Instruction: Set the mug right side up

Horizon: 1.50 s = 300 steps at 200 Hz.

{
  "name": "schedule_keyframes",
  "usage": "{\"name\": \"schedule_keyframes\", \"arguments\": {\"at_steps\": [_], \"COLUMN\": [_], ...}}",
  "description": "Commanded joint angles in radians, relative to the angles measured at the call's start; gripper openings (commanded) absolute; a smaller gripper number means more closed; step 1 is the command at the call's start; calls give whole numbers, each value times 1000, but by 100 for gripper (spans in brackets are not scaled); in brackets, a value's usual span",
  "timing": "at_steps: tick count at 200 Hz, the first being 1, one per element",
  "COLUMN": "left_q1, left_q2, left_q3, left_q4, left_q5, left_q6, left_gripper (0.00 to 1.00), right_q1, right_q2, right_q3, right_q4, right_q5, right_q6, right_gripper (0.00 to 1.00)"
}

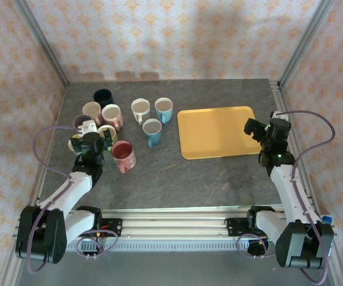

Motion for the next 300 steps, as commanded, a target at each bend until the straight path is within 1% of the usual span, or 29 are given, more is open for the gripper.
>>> {"name": "schedule_keyframes", "arguments": {"at_steps": [1, 17, 73, 91, 123, 136, 155, 163, 175, 181, 197, 212, 223, 233, 256, 277, 282, 291, 300], "left_q1": [3, 3, 4, 3, 4, 4, 3, 3, 3, 4, 4, 4, 4, 4, 3, 3, 4, 4, 4], "left_q2": [35, 55, 128, 144, 166, 174, 184, 186, 183, 180, 184, 190, 191, 187, 177, 178, 179, 183, 188], "left_q3": [-16, -16, -22, -26, -30, -29, -27, -26, -25, -25, -26, -29, -31, -29, -20, -13, -11, -7, -5], "left_q4": [186, 186, 213, 232, 250, 257, 261, 262, 259, 257, 256, 265, 268, 264, 244, 235, 233, 231, 231], "left_q5": [19, 18, 33, 36, 48, 56, 64, 63, 67, 68, 70, 75, 81, 81, 80, 87, 89, 90, 90], "left_q6": [14, 16, 17, 16, 16, 14, 10, 9, 6, 8, 8, 5, 5, 10, 27, 29, 29, 31, 34], "left_gripper": [100, 100, 100, 100, 100, 100, 100, 100, 100, 100, 100, 100, 100, 100, 100, 100, 100, 100, 100], "right_q1": [-3, -2, -2, -2, -3, -2, -2, -2, -2, -2, -2, 2, 12, 29, 52, 69, 74, 78, 81], "right_q2": [-14, -12, 14, 57, 134, 149, 181, 191, 197, 198, 273, 340, 380, 411, 462, 552, 552, 528, 545], "right_q3": [-10, -30, -166, -202, -229, -233, -229, -223, -217, -225, -256, -262, -286, -309, -318, -328, -323, -296, -297], "right_q4": [63, 88, 310, 384, 457, 476, 503, 493, 474, 502, 622, 687, 777, 852, 896, 1007, 993, 908, 936], "right_q5": [-13, 1, 6, 9, 49, 76, 40, 38, -5, -27, -73, -98, -88, -72, -27, -9, -6, -4, 3], "right_q6": [2, -16, -139, -172, -191, -170, -166, -160, -163, -152, -124, -103, -83, -98, -109, -120, -126, -136, -134], "right_gripper": [100, 100, 100, 99, 100, 100, 100, 100, 100, 100, 100, 100, 99, 99, 99, 99, 99, 99, 99]}}
